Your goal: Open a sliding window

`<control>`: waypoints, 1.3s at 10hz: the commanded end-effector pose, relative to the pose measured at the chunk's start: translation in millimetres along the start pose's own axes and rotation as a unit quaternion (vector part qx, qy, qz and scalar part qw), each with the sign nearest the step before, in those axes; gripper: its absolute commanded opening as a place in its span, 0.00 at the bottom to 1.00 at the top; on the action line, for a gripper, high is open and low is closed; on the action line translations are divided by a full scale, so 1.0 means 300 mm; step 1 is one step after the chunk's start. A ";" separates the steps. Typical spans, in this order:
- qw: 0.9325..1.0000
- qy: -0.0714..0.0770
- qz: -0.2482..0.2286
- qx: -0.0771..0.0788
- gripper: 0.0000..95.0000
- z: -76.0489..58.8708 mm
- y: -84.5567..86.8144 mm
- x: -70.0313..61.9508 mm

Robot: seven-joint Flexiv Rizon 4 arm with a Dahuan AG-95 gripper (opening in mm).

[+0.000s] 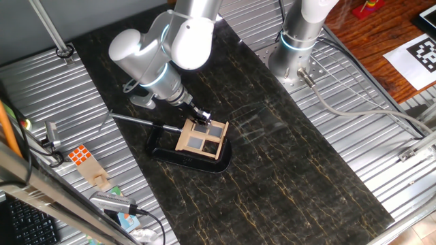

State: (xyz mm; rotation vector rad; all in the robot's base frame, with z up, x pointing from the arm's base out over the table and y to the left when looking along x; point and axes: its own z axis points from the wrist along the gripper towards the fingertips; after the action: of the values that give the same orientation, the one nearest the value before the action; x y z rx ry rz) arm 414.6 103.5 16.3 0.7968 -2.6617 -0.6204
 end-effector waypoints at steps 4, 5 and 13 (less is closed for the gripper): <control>1.000 -0.001 0.002 -0.001 0.00 0.008 0.008 -0.006; 1.000 -0.002 0.003 -0.001 0.00 0.012 0.011 -0.006; 1.000 -0.004 0.009 -0.006 0.00 0.027 0.037 -0.006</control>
State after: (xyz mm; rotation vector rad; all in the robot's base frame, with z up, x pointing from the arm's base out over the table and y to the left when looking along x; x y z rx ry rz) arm 407.3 116.3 16.1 0.7664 -2.6682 -0.6373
